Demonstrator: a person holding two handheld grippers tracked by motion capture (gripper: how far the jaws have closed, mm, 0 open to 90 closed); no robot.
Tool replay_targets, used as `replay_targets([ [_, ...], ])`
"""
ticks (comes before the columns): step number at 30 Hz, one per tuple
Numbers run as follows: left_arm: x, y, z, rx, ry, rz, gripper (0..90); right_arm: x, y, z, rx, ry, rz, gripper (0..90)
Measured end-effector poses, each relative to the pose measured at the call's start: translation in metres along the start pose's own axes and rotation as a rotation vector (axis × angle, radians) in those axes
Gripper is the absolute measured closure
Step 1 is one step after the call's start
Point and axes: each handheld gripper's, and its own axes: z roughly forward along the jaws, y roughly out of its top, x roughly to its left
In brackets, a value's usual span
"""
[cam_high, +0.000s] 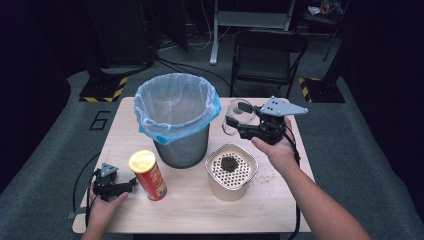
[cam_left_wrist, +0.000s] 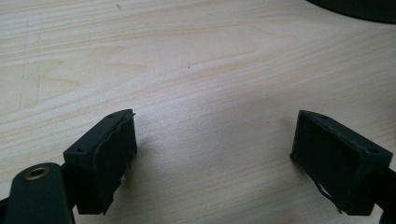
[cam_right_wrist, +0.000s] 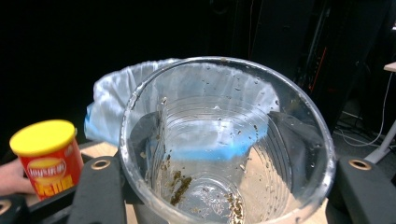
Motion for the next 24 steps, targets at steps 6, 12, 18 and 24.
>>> replay_targets([
  [6,0.0,0.0,0.0,0.0,0.0,0.0,13.5,0.0,0.027,0.003,-0.004,-0.005,-0.007,37.2],
  [12,0.0,0.0,0.0,0.0,0.002,0.0,13.3,0.002,0.047,0.012,0.019,-0.017,-0.024,37.2],
  [18,0.0,0.0,0.0,0.0,0.001,0.0,13.4,0.006,0.064,0.024,0.01,-0.026,-0.02,37.3],
  [24,0.0,0.0,0.0,0.0,0.001,0.0,13.4,0.011,0.076,0.042,0.008,-0.01,-0.027,37.3],
])
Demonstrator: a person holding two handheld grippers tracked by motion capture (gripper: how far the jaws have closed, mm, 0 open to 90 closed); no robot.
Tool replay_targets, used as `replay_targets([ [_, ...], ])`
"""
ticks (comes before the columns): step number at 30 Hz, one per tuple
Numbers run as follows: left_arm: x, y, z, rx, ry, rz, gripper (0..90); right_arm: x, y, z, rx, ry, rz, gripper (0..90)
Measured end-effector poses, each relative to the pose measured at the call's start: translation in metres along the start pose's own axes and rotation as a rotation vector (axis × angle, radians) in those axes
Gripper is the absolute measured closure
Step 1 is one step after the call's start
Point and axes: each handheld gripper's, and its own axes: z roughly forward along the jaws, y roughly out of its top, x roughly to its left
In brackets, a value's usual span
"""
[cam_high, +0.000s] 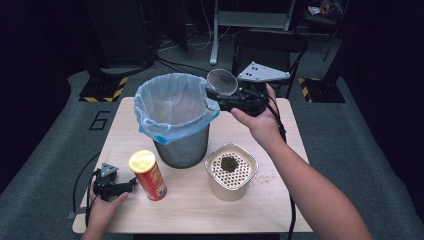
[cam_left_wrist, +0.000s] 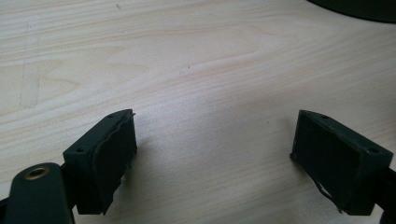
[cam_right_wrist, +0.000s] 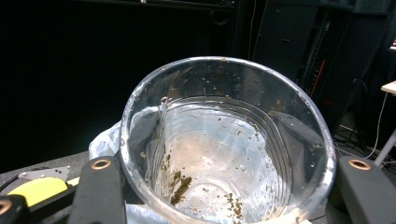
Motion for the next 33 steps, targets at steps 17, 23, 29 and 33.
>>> replay_targets([
  [17,0.001,0.0,0.0,0.003,-0.005,0.008,12.9,0.001,-0.005,0.055,0.04,-0.002,-0.009,36.4],
  [23,0.001,0.0,0.0,0.007,-0.002,0.011,13.1,0.002,-0.007,0.07,0.055,0.013,-0.003,36.2],
  [29,0.001,0.001,0.0,0.01,-0.003,0.01,13.1,0.002,-0.009,0.082,0.061,0.008,0.024,34.1],
  [33,0.001,0.0,0.0,0.007,-0.002,0.01,13.1,0.004,-0.011,0.089,0.072,0.009,0.024,33.2],
])
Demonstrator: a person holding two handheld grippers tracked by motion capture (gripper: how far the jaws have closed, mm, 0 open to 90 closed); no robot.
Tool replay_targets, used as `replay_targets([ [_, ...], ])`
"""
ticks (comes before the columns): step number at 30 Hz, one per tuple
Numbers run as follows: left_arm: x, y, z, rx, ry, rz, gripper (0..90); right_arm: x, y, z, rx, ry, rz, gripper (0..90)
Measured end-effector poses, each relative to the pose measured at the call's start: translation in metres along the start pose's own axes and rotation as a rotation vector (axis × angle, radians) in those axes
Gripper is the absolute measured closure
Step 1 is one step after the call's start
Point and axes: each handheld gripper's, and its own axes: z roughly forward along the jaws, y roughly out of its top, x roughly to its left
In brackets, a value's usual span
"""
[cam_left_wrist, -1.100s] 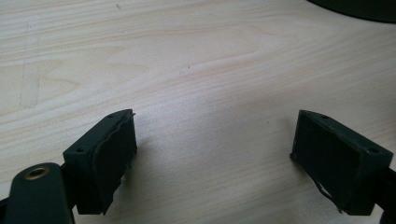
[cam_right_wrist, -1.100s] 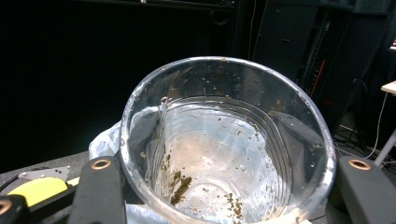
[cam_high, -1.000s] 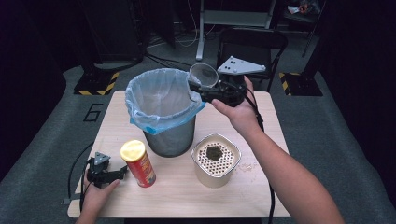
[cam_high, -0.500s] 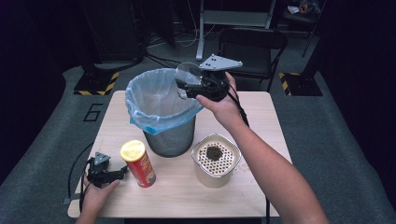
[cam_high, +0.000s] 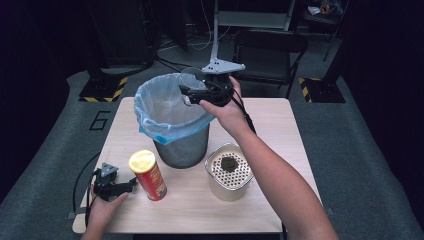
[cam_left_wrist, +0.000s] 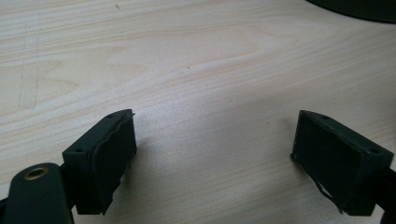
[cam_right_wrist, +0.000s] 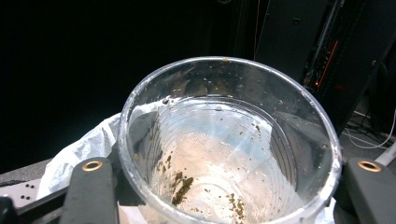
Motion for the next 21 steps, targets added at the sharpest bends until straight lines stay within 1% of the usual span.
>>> replay_targets([
  [1,0.0,0.0,0.0,0.003,0.0,0.001,13.1,0.001,0.0,0.001,0.004,0.001,0.005,33.2],
  [5,0.0,0.0,0.0,0.003,0.0,0.001,13.1,0.003,0.001,0.005,0.018,0.012,-0.007,33.2],
  [6,0.0,0.0,0.0,0.0,-0.001,0.0,13.1,0.003,0.002,0.007,0.021,0.009,-0.006,33.2],
  [8,0.0,0.0,0.0,0.0,-0.001,0.0,13.1,0.004,0.003,0.01,0.029,0.011,0.006,33.0],
  [11,0.0,0.0,0.0,-0.001,-0.003,-0.005,13.1,0.004,0.004,0.015,0.048,0.012,0.005,31.3],
  [12,0.0,0.0,0.0,-0.001,-0.004,-0.005,13.1,0.004,0.003,0.021,0.072,0.02,0.014,28.4],
  [13,0.0,0.0,0.0,-0.001,-0.004,-0.005,13.1,0.005,0.002,0.023,0.077,0.028,0.022,26.5],
  [15,0.0,0.0,0.0,-0.001,-0.004,-0.005,13.1,0.004,0.0,0.028,0.084,0.05,0.05,14.0],
  [16,0.0,0.0,0.0,-0.001,-0.004,-0.005,13.1,0.004,0.0,0.028,0.084,0.05,0.05,14.0],
  [17,0.0,0.0,0.0,0.0,-0.002,-0.002,13.0,0.004,-0.004,0.031,0.1,0.063,0.053,10.9],
  [18,0.0,0.0,0.0,-0.004,-0.005,-0.003,13.0,0.004,-0.004,0.031,0.1,0.063,0.053,10.9],
  [19,0.0,0.0,0.001,-0.003,-0.01,0.017,12.2,0.006,-0.006,0.031,0.109,0.076,0.055,8.0],
  [20,0.0,0.0,0.001,-0.003,-0.01,0.017,11.5,0.006,-0.006,0.031,0.109,0.076,0.055,8.0],
  [21,-0.001,0.0,0.001,0.003,-0.019,0.017,11.5,0.006,-0.007,0.031,0.112,0.081,0.05,8.0],
])
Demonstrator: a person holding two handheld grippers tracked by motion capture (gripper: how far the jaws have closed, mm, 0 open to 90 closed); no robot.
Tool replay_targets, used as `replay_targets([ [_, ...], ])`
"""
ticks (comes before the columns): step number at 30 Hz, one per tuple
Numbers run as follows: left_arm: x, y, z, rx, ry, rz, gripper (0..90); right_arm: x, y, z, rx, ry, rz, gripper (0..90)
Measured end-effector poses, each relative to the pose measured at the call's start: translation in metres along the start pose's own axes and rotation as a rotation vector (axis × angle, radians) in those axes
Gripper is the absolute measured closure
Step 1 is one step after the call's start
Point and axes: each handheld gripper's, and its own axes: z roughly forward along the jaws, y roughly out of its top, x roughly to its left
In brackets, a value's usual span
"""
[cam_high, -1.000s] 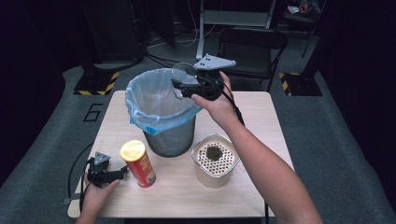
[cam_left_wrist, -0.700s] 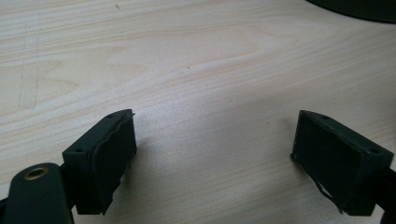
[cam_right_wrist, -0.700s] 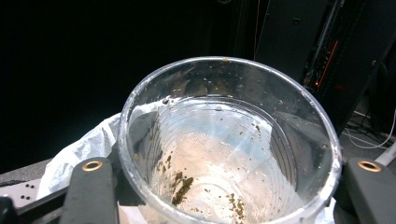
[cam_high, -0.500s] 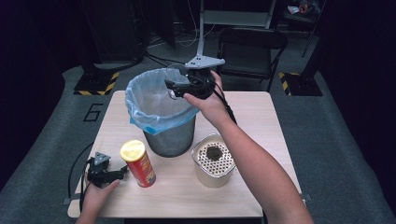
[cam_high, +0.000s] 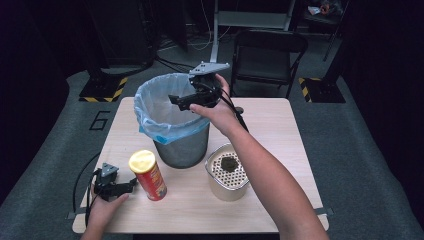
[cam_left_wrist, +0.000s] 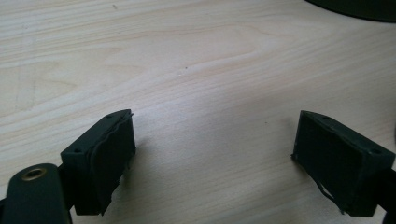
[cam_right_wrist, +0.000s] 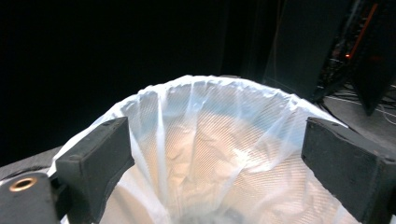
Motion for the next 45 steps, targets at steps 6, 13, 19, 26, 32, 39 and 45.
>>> replay_targets([
  [6,0.0,0.0,0.0,-0.001,-0.006,0.004,11.6,0.002,-0.001,-0.014,-0.032,0.002,-0.007,9.1],
  [13,0.0,0.0,0.0,0.002,-0.004,0.006,11.7,0.001,-0.009,-0.039,-0.047,0.009,-0.023,16.1],
  [19,0.0,-0.002,-0.002,0.0,-0.014,0.005,13.9,-0.002,-0.019,-0.06,-0.065,-0.007,-0.032,19.7],
  [26,0.002,-0.003,-0.005,-0.007,-0.026,-0.011,13.8,-0.002,-0.027,-0.077,-0.058,-0.034,-0.034,21.3],
  [32,0.004,-0.002,-0.007,-0.004,-0.03,-0.062,15.1,-0.005,-0.038,-0.089,-0.047,-0.049,-0.048,21.3],
  [39,0.005,-0.001,-0.012,-0.01,-0.018,-0.071,12.3,-0.011,-0.054,-0.104,-0.05,-0.072,-0.044,21.3],
  [45,0.005,0.002,-0.02,-0.039,-0.014,-0.077,11.5,-0.016,-0.072,-0.11,-0.044,-0.086,-0.039,21.2],
])
